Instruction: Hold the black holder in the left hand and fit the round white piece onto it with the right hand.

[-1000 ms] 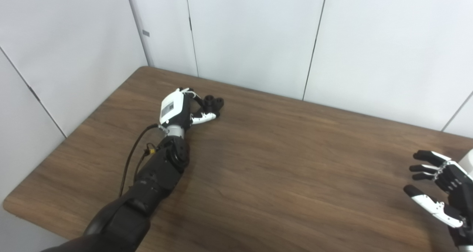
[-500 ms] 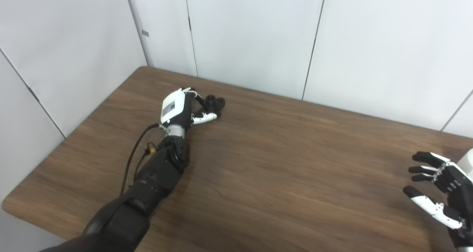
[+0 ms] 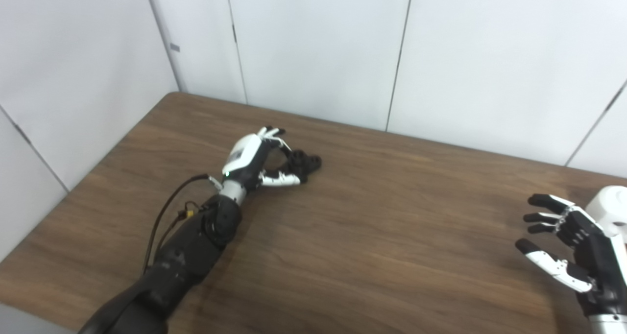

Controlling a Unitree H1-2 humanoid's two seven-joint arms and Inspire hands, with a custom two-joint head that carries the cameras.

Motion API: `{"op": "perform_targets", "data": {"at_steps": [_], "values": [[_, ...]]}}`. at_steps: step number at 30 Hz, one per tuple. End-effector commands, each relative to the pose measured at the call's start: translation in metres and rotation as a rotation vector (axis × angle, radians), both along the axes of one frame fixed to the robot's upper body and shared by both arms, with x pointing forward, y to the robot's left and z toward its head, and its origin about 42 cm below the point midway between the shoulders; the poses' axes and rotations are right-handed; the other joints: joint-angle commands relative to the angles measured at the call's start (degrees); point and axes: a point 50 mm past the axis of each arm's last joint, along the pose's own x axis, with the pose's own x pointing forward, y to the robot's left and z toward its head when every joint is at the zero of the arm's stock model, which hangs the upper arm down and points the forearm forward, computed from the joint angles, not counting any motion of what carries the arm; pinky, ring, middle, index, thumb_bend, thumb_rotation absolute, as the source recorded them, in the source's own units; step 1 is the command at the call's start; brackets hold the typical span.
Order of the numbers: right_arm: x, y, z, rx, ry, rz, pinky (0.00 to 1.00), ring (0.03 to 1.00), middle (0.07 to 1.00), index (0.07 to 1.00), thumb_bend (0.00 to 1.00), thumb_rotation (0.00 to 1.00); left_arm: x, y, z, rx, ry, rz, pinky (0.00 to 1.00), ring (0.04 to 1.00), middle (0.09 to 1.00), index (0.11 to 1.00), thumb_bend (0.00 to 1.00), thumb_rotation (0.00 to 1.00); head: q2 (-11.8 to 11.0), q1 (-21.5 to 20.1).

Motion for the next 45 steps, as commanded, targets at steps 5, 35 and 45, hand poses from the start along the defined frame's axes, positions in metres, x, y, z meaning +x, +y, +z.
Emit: {"op": "perform_targets", "data": {"at_steps": [5, 35, 45], "values": [[-0.033, 0.018, -0.044, 0.018, 0.113, -0.013, 0.55, 0.624, 0.731, 0.719, 0.55, 0.31, -0.027, -0.048, -0.012, 0.033, 0.124, -0.262, 0.97, 1.000, 0.935, 0.484, 0.52, 0.06, 0.6, -1.9], [-0.029, 0.027, 0.027, -0.006, 0.007, -0.066, 0.54, 0.650, 0.748, 0.723, 0.54, 0.22, -0.038, -0.154, 0.000, 0.115, 0.132, -0.723, 0.94, 1.000, 0.909, 0.482, 0.52, 0.06, 2.9, -22.8], [-0.020, 0.007, 0.115, -0.340, -0.138, -0.191, 0.49, 0.637, 0.746, 0.744, 0.63, 0.21, -0.028, -0.137, -0.008, 0.216, 0.119, -0.646, 0.99, 1.000, 0.907, 0.482, 0.52, 0.06, 1.3, -36.6]]}}
